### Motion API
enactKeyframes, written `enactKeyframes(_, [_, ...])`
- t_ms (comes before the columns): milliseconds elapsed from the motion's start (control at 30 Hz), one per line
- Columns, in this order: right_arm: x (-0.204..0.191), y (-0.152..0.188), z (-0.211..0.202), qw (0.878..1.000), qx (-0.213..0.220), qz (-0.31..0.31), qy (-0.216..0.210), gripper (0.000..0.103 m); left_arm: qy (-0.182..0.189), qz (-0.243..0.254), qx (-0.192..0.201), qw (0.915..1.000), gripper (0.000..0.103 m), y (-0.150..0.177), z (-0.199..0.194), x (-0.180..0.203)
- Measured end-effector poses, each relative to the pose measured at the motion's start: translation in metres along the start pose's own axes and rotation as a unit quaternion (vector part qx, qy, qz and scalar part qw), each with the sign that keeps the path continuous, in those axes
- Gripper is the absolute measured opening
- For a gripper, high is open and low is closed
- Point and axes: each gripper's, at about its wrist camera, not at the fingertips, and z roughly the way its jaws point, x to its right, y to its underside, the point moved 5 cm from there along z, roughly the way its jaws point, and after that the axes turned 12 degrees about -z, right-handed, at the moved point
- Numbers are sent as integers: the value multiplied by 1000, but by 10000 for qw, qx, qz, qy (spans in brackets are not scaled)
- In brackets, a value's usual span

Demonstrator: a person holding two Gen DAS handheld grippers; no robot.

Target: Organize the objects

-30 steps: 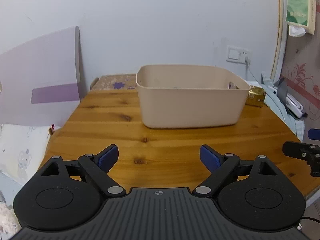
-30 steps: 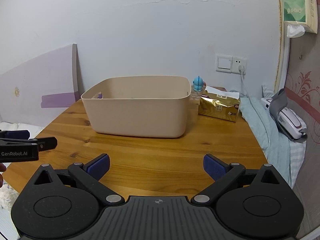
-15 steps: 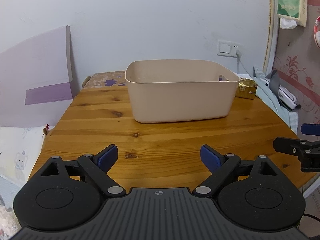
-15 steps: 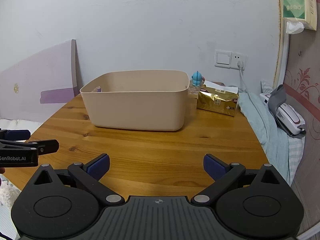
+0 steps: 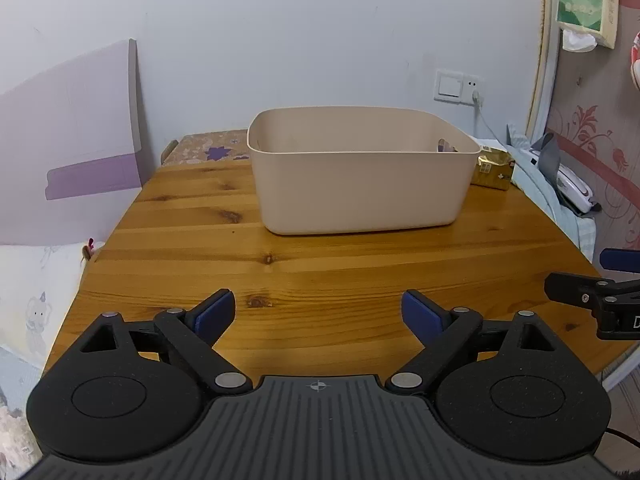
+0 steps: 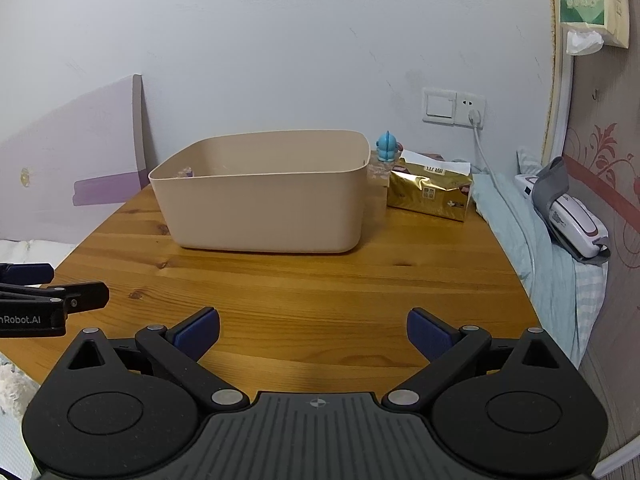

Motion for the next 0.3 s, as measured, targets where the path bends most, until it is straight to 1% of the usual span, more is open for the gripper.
enactKeyframes(300, [-2, 0, 9, 9999, -100, -12, -33, 103, 5, -42, -142, 9999, 94, 3, 8, -3])
